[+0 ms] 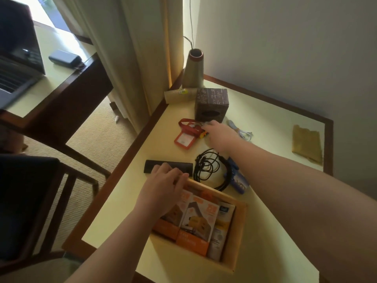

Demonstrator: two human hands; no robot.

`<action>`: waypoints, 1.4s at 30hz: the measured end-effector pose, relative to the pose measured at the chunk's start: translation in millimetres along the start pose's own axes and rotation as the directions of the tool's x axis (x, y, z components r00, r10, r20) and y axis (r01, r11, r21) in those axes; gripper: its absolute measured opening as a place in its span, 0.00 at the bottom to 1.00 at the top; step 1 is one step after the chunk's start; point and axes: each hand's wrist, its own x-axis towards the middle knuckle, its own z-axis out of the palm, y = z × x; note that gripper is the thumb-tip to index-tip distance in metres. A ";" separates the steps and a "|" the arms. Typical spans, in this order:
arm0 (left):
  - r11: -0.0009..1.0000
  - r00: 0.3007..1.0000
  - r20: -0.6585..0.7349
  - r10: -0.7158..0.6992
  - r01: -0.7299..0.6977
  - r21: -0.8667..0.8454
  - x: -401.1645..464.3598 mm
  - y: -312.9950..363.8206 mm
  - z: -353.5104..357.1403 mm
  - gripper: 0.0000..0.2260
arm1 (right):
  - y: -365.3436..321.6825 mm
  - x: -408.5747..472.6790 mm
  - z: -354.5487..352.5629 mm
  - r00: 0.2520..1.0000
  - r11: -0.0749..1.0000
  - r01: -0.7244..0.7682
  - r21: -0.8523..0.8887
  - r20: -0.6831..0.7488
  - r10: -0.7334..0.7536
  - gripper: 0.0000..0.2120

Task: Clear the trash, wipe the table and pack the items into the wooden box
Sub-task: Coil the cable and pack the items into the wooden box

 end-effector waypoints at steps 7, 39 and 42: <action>1.000 0.999 -0.027 0.024 -0.024 0.012 -0.5 -1.5 0.3 0.16 | 4.5 9.3 10.2 0.997 0.987 -0.035 -0.155 -0.074 0.024 0.20; 0.995 0.998 -0.014 0.065 -0.064 0.073 0.6 -6.4 0.0 0.17 | -118.9 -247.0 39.9 0.824 0.722 -0.563 0.402 0.201 0.530 0.15; 0.997 0.998 -0.017 0.065 -0.064 0.053 0.8 -5.6 -0.7 0.17 | -117.3 -230.1 44.5 0.767 0.671 -0.641 0.374 0.278 0.578 0.17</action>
